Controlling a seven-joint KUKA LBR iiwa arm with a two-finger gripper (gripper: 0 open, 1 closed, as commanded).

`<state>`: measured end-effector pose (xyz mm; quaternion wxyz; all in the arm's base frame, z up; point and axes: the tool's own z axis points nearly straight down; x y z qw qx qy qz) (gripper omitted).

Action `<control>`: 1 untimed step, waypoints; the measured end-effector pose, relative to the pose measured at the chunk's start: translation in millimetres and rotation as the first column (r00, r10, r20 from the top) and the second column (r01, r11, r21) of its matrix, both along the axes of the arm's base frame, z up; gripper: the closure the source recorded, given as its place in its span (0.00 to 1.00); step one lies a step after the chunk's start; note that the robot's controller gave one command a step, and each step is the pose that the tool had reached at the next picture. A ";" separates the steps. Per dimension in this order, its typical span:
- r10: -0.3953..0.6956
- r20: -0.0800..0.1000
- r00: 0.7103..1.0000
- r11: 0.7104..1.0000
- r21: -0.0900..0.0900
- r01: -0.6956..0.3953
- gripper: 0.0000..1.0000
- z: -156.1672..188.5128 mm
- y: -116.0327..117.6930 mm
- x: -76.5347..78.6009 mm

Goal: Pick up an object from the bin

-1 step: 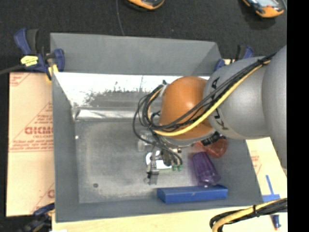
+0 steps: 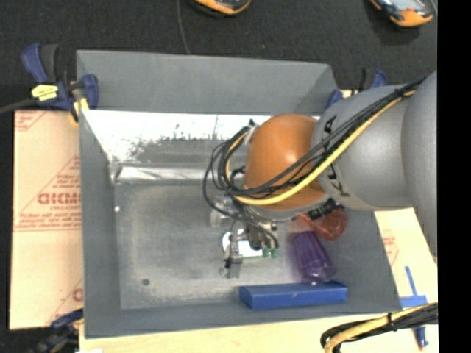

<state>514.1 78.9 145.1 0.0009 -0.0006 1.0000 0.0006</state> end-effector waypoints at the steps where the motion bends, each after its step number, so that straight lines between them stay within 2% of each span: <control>1: 0.123 0.003 0.992 0.992 -0.001 -0.123 0.00 -56.5 -50.8 16.4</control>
Offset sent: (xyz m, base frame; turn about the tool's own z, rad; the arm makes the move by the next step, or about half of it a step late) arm 0.0357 -0.0778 -0.0053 -0.1419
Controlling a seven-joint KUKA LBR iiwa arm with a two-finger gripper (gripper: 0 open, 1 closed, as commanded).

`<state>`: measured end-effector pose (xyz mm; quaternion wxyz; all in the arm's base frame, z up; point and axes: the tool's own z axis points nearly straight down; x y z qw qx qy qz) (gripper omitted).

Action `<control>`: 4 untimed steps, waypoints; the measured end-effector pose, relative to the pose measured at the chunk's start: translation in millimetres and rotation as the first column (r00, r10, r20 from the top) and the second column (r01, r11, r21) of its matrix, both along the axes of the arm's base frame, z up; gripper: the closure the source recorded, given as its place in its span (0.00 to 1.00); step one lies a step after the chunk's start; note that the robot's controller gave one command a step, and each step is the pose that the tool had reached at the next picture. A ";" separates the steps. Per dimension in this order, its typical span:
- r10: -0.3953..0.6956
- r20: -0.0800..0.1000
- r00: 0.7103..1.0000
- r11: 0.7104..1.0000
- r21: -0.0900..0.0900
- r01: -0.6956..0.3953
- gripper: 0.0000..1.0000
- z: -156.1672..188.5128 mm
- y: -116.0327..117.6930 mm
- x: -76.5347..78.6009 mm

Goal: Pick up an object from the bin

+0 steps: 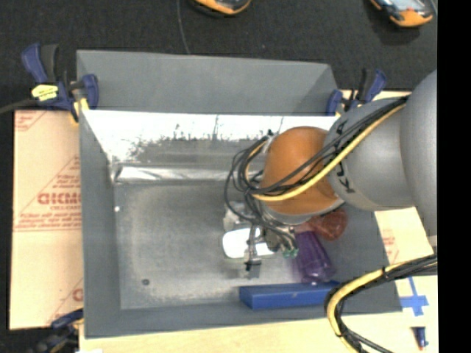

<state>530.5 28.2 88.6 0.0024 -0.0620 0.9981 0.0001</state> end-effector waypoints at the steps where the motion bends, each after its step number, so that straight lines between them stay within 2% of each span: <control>1: 0.020 -0.003 1.000 1.000 0.001 -0.020 0.00 20.1 -20.7 11.4; 2: -0.007 -0.007 1.000 1.000 -0.001 0.007 0.00 7.9 -41.2 -16.5; 3: -0.204 0.008 0.979 0.979 0.004 0.204 0.00 -19.1 -54.3 -0.1; 4: -0.042 0.000 0.999 0.999 0.001 0.042 1.00 -18.3 -43.4 -8.3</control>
Offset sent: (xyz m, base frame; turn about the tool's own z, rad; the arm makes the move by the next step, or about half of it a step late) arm -0.0159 -0.0393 0.0114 -0.0002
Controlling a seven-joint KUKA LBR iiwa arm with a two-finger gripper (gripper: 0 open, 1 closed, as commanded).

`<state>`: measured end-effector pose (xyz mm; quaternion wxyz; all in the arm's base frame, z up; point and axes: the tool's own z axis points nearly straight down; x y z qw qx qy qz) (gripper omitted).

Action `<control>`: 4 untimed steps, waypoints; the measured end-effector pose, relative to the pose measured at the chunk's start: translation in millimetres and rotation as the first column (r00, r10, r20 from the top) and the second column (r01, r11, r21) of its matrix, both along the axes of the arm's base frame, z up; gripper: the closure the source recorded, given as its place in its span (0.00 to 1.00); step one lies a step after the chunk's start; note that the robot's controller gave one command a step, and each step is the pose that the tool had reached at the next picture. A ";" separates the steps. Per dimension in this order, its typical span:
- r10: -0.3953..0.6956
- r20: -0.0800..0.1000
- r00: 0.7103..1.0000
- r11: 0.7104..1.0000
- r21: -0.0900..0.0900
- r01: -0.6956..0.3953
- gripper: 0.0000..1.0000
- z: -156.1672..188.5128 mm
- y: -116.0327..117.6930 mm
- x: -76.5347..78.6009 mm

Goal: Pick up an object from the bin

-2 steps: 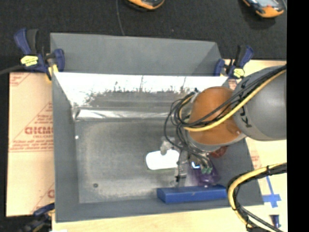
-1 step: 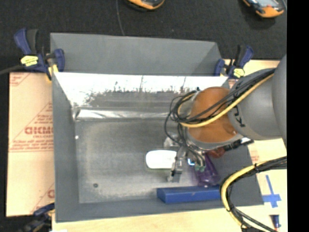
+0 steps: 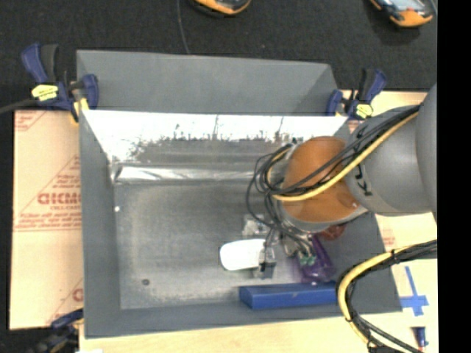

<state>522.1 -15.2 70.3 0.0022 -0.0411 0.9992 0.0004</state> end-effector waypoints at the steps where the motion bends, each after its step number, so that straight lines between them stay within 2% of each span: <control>1: -0.001 0.000 1.000 1.000 0.000 0.001 1.00 0.0 0.0 0.0; 2: -0.003 -0.006 1.000 1.000 0.000 0.003 1.00 21.7 -0.2 -2.2; 4: -0.008 0.000 1.000 1.000 -0.001 0.008 1.00 77.9 -1.1 -0.6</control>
Offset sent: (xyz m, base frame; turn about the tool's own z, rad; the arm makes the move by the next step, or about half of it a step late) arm 0.0002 0.0000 0.0575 0.0003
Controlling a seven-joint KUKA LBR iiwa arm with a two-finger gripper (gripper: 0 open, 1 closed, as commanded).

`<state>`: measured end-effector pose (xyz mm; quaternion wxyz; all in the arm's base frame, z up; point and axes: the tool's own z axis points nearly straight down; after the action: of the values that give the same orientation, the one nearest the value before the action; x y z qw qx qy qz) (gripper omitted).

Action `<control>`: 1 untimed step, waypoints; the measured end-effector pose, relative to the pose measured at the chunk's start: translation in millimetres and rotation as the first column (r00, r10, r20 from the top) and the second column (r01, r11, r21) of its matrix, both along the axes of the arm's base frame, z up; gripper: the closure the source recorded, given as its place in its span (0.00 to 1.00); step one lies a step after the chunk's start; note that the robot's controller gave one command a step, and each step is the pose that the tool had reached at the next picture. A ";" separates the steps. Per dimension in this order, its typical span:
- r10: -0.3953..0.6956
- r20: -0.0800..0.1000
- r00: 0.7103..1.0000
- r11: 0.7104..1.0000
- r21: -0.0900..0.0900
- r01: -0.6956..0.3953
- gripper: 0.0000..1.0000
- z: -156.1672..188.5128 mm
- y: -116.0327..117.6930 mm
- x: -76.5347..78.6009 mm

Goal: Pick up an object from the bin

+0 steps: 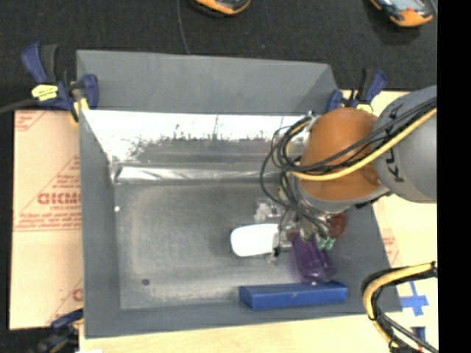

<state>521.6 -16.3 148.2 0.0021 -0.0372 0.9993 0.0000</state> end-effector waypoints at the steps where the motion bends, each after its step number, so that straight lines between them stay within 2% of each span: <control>1: -0.004 -0.004 1.000 1.000 0.000 0.004 1.00 54.0 -0.3 -0.6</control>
Offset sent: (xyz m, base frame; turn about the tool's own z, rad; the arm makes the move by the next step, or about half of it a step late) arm -0.0015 0.0000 0.0857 0.0023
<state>521.0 -16.6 202.2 0.0000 -0.0354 0.9994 0.0001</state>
